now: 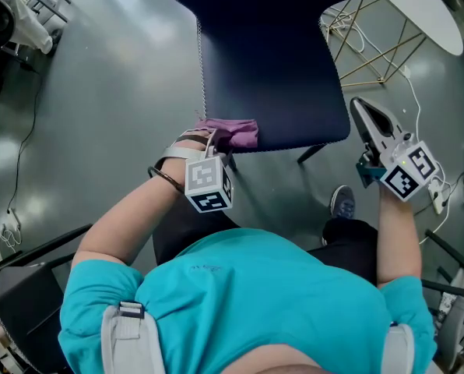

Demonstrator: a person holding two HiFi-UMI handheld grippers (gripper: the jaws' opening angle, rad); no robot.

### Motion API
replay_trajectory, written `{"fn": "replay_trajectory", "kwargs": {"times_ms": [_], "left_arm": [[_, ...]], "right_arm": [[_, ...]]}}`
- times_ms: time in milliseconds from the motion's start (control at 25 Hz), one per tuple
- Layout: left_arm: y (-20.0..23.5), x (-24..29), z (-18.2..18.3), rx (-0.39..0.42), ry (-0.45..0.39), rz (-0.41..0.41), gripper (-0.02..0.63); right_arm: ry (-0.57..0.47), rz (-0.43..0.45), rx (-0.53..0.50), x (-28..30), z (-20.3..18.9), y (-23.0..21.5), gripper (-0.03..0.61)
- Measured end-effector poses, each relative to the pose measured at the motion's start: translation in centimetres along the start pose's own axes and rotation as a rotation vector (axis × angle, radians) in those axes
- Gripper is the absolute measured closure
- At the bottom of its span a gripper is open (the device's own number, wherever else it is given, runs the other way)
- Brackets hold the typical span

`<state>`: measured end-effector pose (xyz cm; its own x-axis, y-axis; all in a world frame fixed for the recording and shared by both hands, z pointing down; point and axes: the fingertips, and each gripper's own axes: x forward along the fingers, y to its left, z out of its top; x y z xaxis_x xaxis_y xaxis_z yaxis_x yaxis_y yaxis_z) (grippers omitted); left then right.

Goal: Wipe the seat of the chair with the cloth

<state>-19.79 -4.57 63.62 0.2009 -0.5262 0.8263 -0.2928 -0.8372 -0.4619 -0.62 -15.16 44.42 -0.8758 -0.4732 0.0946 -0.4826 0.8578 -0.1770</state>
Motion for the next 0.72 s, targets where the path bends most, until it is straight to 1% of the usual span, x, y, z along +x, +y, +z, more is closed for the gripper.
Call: {"fn": "replay_trajectory", "kwargs": {"times_ms": [120, 280, 360, 440, 520, 600, 720], "left_arm": [[-2.0, -0.9, 0.4, -0.014, -0.012, -0.061, 0.565], [-6.4, -2.4, 2.1, -0.013, -0.046, -0.235, 0.565], [-7.2, -3.2, 3.5, -0.008, -0.077, -0.27, 0.565], [-5.9, -3.8, 5.1, -0.026, -0.125, -0.261, 0.563], [-2.8, -4.4, 6.7, -0.055, -0.178, -0.218, 0.563], [1.3, -4.4, 7.8, -0.067, -0.203, -0.144, 0.563], [7.7, -3.1, 8.6, -0.068, -0.178, -0.012, 0.563]], "right_arm": [[-0.011, -0.008, 0.011, -0.6, 0.0, -0.3, 0.588], [-0.011, -0.007, -0.003, -1.1, 0.0, -0.8, 0.588], [-0.011, -0.01, -0.005, -1.3, 0.0, -1.2, 0.588], [-0.012, -0.014, -0.007, -1.6, 0.1, -1.6, 0.588], [-0.017, -0.019, -0.006, -1.9, 0.2, -1.9, 0.588], [-0.022, -0.028, -0.003, -2.5, 0.2, -2.3, 0.588], [-0.034, -0.043, 0.009, -3.9, 0.1, -3.1, 0.588]]}}
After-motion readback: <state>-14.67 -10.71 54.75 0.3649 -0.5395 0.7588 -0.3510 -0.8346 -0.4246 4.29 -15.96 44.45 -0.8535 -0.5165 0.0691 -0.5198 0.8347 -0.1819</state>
